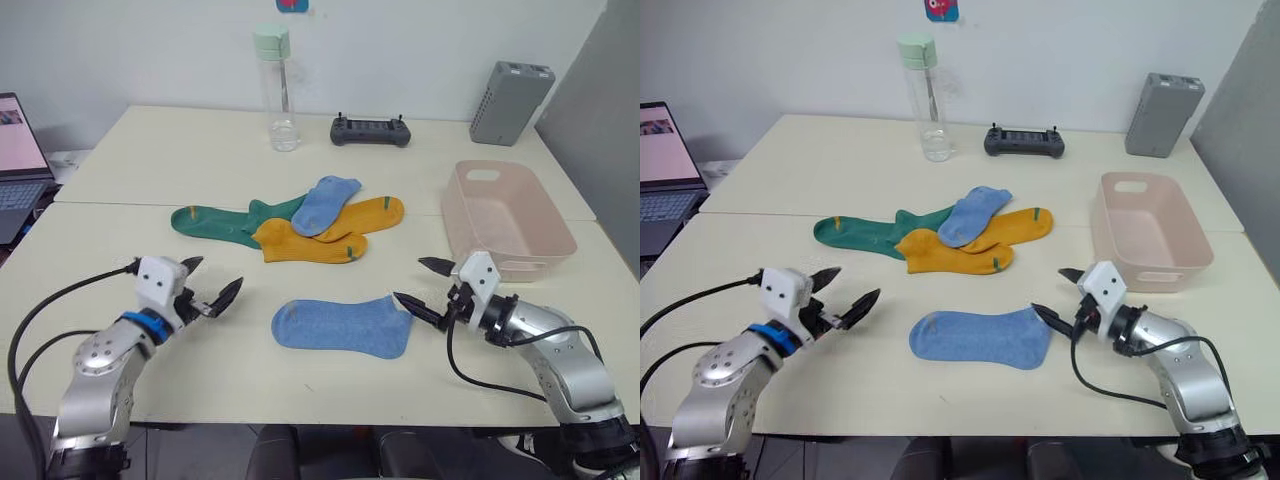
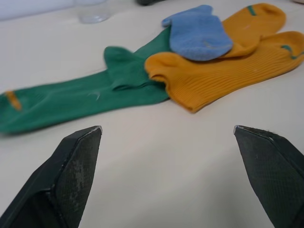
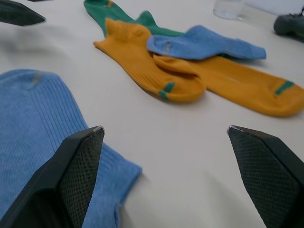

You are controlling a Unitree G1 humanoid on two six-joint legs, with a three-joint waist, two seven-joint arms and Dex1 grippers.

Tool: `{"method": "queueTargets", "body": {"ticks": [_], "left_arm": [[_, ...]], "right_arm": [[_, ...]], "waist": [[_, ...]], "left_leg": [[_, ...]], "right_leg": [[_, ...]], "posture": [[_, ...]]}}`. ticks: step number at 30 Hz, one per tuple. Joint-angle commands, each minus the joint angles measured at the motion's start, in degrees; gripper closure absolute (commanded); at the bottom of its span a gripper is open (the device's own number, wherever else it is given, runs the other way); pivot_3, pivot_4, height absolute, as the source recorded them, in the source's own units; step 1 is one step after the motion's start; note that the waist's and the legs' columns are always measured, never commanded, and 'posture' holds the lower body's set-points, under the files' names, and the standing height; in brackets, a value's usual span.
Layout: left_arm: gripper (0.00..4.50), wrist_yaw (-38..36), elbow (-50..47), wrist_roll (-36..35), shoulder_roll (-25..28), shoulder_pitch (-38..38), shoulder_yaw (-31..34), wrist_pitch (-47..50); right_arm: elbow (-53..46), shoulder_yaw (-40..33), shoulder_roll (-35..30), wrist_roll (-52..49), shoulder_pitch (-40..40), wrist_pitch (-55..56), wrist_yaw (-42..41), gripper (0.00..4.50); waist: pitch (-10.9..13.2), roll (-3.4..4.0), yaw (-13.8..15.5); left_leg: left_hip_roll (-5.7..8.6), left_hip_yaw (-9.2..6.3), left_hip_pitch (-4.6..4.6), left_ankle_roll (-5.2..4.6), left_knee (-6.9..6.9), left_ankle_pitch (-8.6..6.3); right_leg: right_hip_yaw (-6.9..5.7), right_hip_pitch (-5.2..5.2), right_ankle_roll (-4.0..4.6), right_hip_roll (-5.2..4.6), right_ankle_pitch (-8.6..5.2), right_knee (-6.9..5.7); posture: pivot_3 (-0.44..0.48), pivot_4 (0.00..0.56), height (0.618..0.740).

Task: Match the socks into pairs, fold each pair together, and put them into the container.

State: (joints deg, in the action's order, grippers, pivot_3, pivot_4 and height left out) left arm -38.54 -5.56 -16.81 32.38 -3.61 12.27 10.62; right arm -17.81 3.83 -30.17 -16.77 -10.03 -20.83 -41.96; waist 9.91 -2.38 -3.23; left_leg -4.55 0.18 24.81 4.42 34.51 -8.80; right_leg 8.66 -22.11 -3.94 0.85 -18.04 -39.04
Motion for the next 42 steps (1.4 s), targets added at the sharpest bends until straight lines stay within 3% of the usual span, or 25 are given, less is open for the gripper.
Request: {"method": "queueTargets", "body": {"ticks": [1,5,11,21,33,36,42], "left_arm": [[0.02,-1.4,3.3,3.7,-0.9,-8.0,-6.5,-2.0],[0.02,3.0,16.7,9.2,-5.5,-20.7,-11.0,-5.9],[0.02,3.2,32.3,14.8,-7.2,-29.1,-15.0,-13.8],[0.02,3.5,56.7,18.1,-8.7,-42.6,-16.0,-24.6],[0.02,1.2,64.7,18.5,-10.0,-47.8,-15.4,-30.5],[0.63,0.6,64.6,18.3,-9.8,-47.6,-15.1,-31.0],[2.61,-1.3,64.4,19.0,-9.8,-47.1,-16.0,-31.5]], "right_arm": [[-1.3,4.0,2.8,1.8,-5.8,-1.1,1.7,0.0],[-0.1,6.4,6.3,3.5,-11.5,-3.8,4.5,0.0],[0.2,8.2,8.7,4.7,-12.9,-4.9,6.0,0.0],[-0.9,8.4,10.0,5.6,-12.1,-5.7,8.2,0.0],[-1.2,7.1,10.1,6.3,-11.5,-5.7,9.5,0.0],[-1.1,7.3,10.3,6.3,-11.6,-5.6,9.8,0.0],[-0.6,7.6,10.4,6.5,-11.9,-5.4,10.0,0.0]], "waist": [[0.0,0.0,0.1],[0.0,-0.01,0.1],[0.0,-0.01,0.1],[0.0,-0.01,0.5],[0.0,-0.01,0.5],[0.0,-0.01,0.5],[0.0,-0.01,0.5]], "left_leg": [[0.0,-0.03,0.0,0.0,0.01,0.0],[0.01,-0.08,0.05,-0.01,0.1,0.01],[0.04,-0.06,0.16,-0.03,-0.2,-0.02],[0.05,-0.17,0.17,-0.02,-0.41,-0.01],[0.05,-0.17,0.18,-0.01,-0.41,-0.01],[0.05,-0.17,0.17,-0.01,-0.41,-0.01],[0.05,-0.17,0.18,-0.01,-0.41,-0.01]], "right_leg": [[-0.03,-0.01,0.0,0.01,0.02,-0.03],[-0.05,-0.02,-0.25,0.07,0.25,-0.02],[-0.05,-0.13,-0.02,0.09,0.39,0.02],[-0.2,-0.16,0.08,0.1,0.34,0.02],[-0.21,-0.16,0.07,0.11,0.34,0.0],[-0.21,-0.16,0.07,0.11,0.34,0.0],[-0.21,-0.16,0.07,0.11,0.34,0.0]], "posture": [[0.0,0.15,0.74],[0.0,0.15,0.74],[0.0,0.15,0.74],[0.0,0.15,0.74],[0.0,0.15,0.74],[0.0,0.15,0.74],[0.0,0.15,0.74]]}}
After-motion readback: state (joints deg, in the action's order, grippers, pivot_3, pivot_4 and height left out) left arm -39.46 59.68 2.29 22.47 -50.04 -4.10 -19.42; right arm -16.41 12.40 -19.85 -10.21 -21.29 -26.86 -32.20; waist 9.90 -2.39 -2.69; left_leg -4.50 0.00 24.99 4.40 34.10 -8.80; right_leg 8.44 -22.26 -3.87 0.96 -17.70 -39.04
